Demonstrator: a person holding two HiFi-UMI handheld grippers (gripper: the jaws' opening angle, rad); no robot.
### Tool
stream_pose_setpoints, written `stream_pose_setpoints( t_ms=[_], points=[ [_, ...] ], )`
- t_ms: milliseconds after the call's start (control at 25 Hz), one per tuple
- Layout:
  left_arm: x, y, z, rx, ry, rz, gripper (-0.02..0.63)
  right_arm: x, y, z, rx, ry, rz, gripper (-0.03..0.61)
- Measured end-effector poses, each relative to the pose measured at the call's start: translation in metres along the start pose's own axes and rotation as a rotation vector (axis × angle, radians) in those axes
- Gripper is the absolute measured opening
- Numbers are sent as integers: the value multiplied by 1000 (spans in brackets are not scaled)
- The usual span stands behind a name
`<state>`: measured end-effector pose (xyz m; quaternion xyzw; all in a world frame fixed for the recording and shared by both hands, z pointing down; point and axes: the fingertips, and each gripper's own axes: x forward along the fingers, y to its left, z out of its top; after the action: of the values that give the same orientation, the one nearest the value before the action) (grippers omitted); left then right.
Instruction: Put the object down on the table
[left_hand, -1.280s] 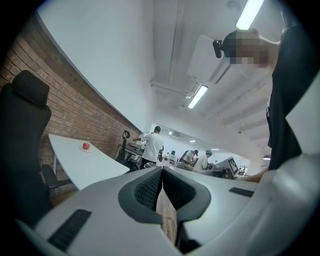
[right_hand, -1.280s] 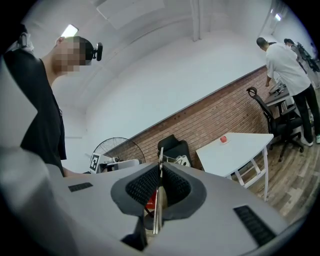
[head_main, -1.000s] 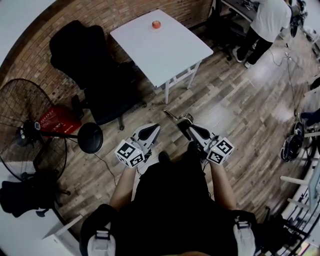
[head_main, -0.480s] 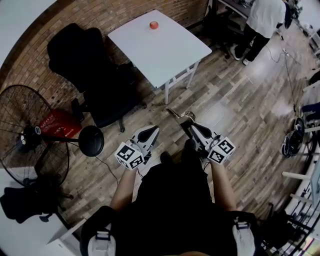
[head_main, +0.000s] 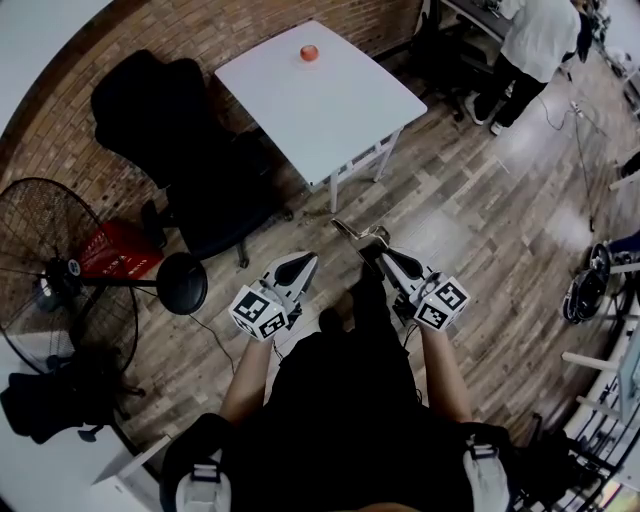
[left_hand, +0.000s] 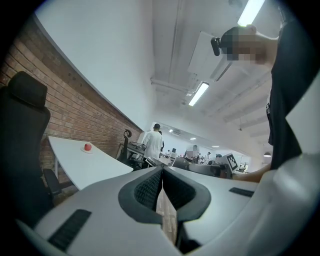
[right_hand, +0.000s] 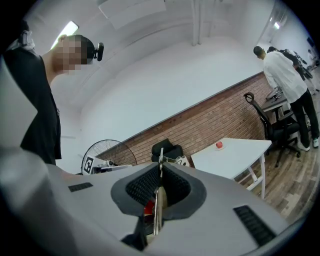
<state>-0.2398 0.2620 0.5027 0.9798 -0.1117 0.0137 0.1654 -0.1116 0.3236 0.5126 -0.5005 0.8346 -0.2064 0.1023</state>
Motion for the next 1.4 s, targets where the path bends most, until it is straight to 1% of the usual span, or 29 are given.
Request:
stream_pose_setpoints(
  t_ms=[400, 840, 1120, 1400],
  points=[
    [32, 30, 22, -3, -2, 25, 21, 33, -35, 29, -2, 13, 39, 18],
    [70, 59, 38, 0, 12, 44, 21, 61, -78, 56, 13, 11, 60, 18],
    [103, 70, 50, 12, 1, 62, 21, 63, -109, 71, 17, 22, 73, 18],
    [134, 79, 59, 7, -16, 108, 21, 67, -141, 85, 11, 57, 115, 18]
  ],
)
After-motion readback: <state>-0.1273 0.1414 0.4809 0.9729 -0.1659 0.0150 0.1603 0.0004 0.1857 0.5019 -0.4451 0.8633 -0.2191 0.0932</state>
